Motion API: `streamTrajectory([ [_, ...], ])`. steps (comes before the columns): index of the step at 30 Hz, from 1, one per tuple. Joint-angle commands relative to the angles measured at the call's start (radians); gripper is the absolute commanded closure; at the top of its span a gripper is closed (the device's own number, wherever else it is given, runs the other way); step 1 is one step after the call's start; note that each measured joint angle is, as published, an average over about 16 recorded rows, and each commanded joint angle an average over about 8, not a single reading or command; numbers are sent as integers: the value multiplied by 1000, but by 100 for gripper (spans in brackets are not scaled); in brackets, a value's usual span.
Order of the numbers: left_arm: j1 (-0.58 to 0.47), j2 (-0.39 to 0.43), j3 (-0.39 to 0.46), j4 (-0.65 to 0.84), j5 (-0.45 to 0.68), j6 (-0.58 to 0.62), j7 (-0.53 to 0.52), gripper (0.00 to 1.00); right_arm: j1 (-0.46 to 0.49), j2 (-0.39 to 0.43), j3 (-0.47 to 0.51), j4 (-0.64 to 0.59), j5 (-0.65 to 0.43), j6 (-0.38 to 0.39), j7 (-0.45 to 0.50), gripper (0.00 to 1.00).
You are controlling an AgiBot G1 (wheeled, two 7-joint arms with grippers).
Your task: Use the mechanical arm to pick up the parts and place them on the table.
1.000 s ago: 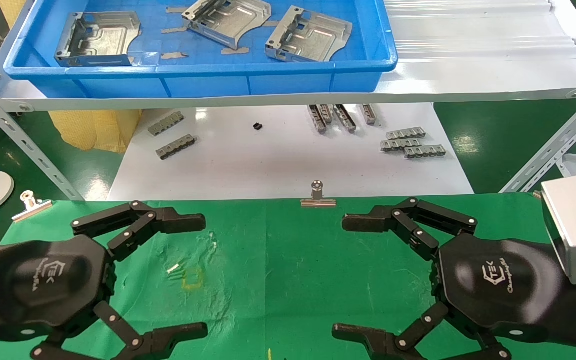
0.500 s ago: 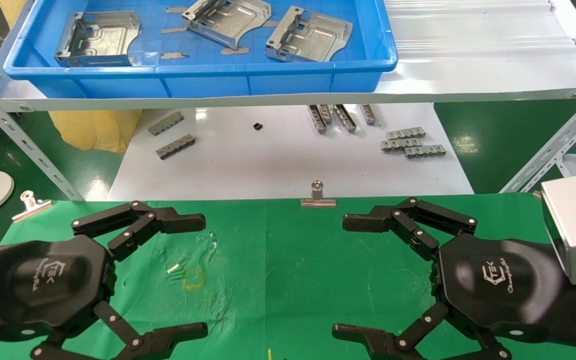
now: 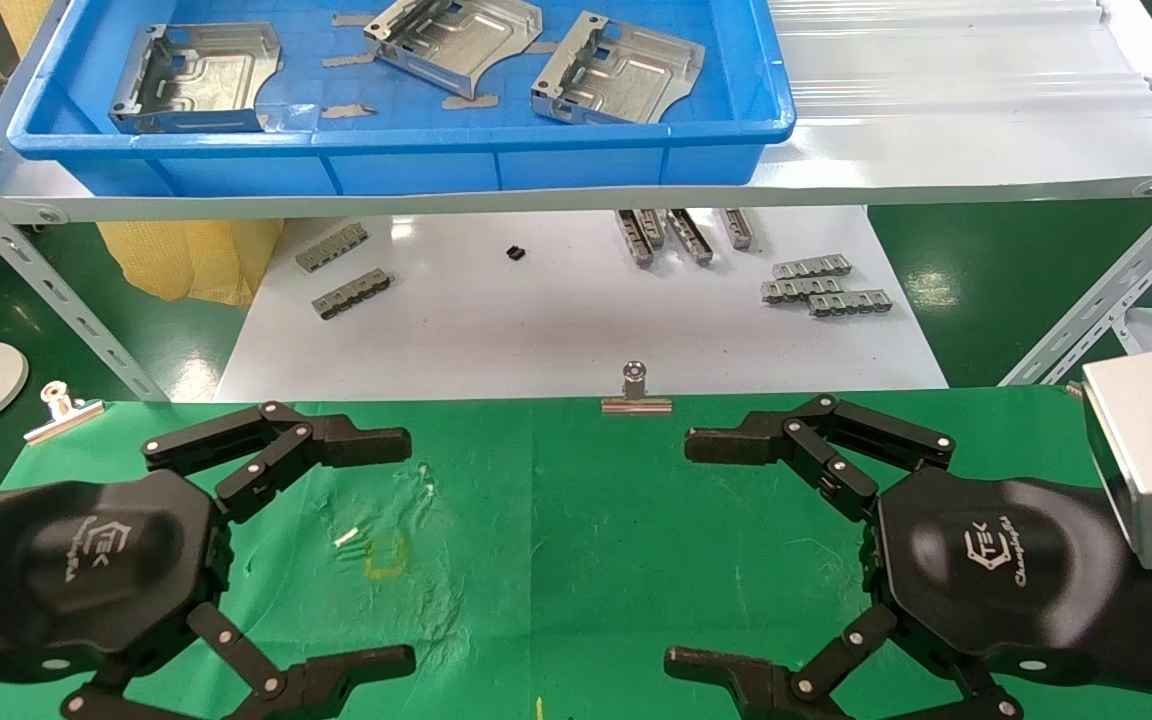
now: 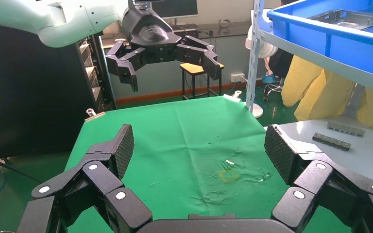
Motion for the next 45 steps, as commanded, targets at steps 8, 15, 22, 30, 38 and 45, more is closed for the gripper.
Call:
streamTrajectory([
  [8,0,0,0,0,0,0,0,0,0,0,0,0,0,0,0,100],
  [15,0,0,0,0,0,0,0,0,0,0,0,0,0,0,0,100],
  [22,0,0,0,0,0,0,0,0,0,0,0,0,0,0,0,100],
  [30,0,0,0,0,0,0,0,0,0,0,0,0,0,0,0,100],
  [38,0,0,0,0,0,0,0,0,0,0,0,0,0,0,0,100],
  [45,0,0,0,0,0,0,0,0,0,0,0,0,0,0,0,100],
])
